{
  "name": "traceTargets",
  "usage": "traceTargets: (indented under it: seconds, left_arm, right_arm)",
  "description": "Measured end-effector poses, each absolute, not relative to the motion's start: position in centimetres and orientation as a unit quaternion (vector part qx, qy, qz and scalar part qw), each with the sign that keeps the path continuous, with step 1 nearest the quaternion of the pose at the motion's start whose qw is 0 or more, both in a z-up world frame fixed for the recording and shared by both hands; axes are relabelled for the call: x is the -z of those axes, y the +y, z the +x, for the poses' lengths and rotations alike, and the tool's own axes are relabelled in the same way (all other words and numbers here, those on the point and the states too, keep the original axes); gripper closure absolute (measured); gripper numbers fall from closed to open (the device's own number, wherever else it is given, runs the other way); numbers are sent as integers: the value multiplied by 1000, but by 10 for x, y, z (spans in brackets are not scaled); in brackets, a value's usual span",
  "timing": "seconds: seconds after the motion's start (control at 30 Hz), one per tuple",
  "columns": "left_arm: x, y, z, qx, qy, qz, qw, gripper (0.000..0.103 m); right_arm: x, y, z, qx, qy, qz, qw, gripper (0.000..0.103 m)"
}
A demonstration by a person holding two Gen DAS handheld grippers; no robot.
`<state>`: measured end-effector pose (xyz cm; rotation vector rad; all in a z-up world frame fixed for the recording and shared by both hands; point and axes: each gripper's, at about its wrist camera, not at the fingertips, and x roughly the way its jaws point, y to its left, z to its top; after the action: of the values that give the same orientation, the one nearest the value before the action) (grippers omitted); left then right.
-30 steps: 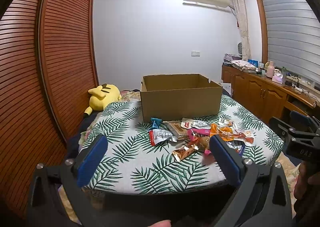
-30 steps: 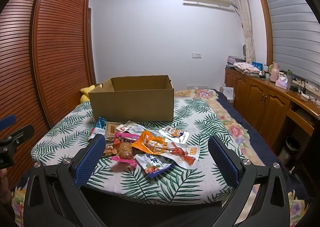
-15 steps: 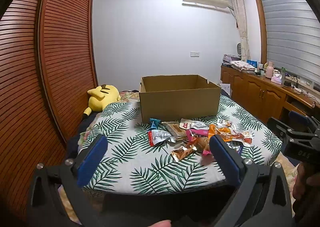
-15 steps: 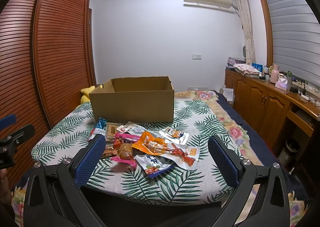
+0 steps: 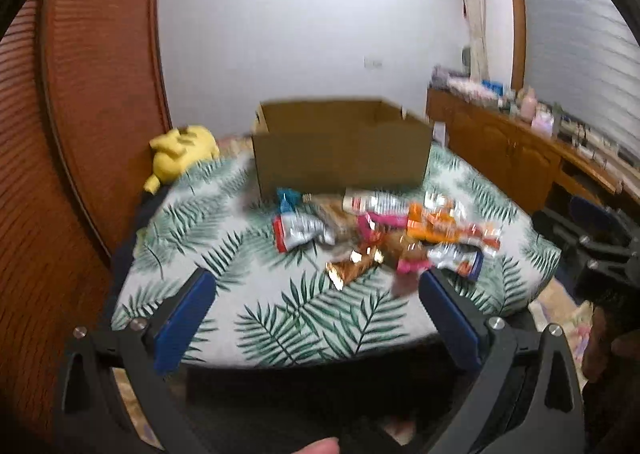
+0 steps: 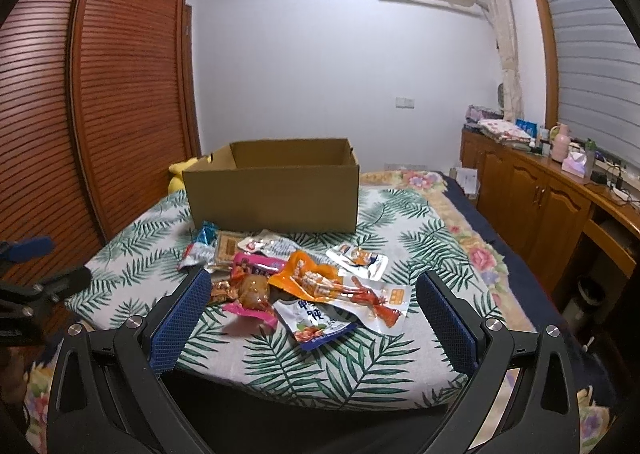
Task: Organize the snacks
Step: 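Lower the left tool onto the clear granola bar while the right tool approaches the orange chicken-feet pouch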
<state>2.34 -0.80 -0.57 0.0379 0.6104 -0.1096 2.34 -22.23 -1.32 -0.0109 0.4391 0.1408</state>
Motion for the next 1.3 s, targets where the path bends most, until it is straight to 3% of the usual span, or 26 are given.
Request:
traceTargets:
  seconds: [0.6,1.3]
  left_arm:
    - [66,-8,105,47,407,45,911,0]
    - [73,27,179,97,435,31,895,2]
  right_arm:
    - [52,-241,94,-119,284,-34,951,1]
    - [96,-244,175,-200,402,-120,885,3]
